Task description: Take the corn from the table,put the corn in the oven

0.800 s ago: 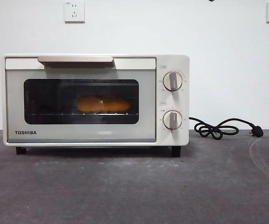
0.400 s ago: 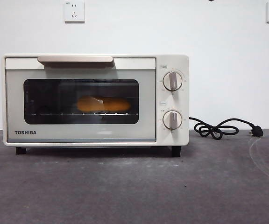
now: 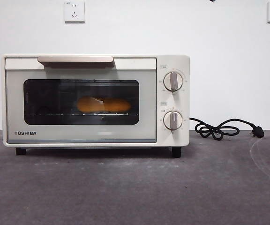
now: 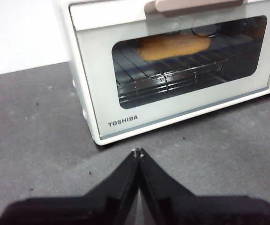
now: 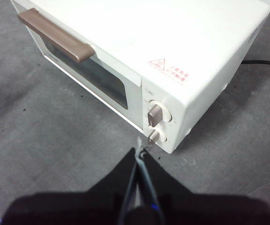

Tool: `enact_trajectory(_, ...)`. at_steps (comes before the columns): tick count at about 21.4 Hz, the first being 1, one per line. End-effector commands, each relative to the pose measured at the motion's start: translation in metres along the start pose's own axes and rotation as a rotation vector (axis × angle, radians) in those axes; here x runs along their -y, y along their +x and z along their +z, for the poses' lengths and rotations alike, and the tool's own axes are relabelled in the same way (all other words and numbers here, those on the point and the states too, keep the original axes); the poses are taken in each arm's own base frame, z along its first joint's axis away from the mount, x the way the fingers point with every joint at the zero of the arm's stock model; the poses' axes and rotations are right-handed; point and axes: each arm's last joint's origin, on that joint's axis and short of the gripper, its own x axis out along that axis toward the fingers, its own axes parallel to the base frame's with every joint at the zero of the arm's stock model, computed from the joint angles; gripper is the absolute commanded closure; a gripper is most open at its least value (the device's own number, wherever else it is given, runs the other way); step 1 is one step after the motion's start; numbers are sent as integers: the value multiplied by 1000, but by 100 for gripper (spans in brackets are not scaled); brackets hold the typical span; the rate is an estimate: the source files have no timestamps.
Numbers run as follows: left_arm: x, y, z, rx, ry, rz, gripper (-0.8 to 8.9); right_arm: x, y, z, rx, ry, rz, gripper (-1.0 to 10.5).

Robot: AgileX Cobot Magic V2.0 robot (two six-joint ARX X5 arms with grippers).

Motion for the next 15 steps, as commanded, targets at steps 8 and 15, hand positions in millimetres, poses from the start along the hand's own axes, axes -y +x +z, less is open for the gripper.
enact_trajectory(8, -1, 3, -5, -48, 1, 0, 817, 0, 0, 1, 4, 9, -1, 958)
enact_trajectory(15, -1, 5, -8, -90, -9, -5, 817, 7, -23, -7, 6, -90, -69, 957)
